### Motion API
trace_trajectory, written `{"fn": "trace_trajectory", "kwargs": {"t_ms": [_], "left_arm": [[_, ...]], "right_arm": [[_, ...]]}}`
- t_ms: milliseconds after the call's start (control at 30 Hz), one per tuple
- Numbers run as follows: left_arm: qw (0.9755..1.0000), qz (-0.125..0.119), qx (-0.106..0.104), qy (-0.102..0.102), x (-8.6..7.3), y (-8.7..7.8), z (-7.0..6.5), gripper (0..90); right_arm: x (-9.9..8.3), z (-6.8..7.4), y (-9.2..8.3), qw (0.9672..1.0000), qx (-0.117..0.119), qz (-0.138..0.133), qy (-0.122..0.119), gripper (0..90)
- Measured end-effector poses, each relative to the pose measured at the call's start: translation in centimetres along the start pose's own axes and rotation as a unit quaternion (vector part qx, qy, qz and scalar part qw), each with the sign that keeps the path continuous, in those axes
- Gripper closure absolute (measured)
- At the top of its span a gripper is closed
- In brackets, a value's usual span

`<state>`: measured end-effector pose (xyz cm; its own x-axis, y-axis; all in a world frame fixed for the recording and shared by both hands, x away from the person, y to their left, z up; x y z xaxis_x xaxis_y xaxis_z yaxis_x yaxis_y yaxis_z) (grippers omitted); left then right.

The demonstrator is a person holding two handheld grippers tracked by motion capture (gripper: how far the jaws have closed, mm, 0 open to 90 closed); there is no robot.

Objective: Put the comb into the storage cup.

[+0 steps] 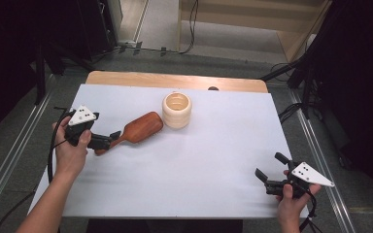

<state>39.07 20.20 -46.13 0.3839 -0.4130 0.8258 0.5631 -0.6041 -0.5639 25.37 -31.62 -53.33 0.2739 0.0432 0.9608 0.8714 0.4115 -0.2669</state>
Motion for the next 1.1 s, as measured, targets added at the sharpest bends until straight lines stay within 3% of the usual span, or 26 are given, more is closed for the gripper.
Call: {"fn": "trace_trajectory", "kwargs": {"t_ms": [633, 1100], "left_arm": [[0.9991, 0.041, -0.011, 0.0, -0.4, 1.7, 0.5, 0.0], [0.9968, 0.078, -0.017, 0.003, -1.2, 2.7, 1.1, 0.0]], "right_arm": [[0.0, 0.0, 0.0, 1.0, 0.002, 0.001, 0.0, 0.0], [0.0, 0.1, 0.1, 1.0, 0.002, 0.0, -0.001, 0.0]]}}
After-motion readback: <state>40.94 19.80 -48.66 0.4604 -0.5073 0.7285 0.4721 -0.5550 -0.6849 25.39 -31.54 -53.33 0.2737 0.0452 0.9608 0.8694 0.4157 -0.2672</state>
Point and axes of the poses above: each handheld gripper's, and its own axes: y roughly forward along the jaws, x roughly out of its top, z roughly to its left, the point moved 7 cm from there along y, roughly forward along the jaws, and after that the axes turned 6 degrees about -x, right-handed, at the moved point
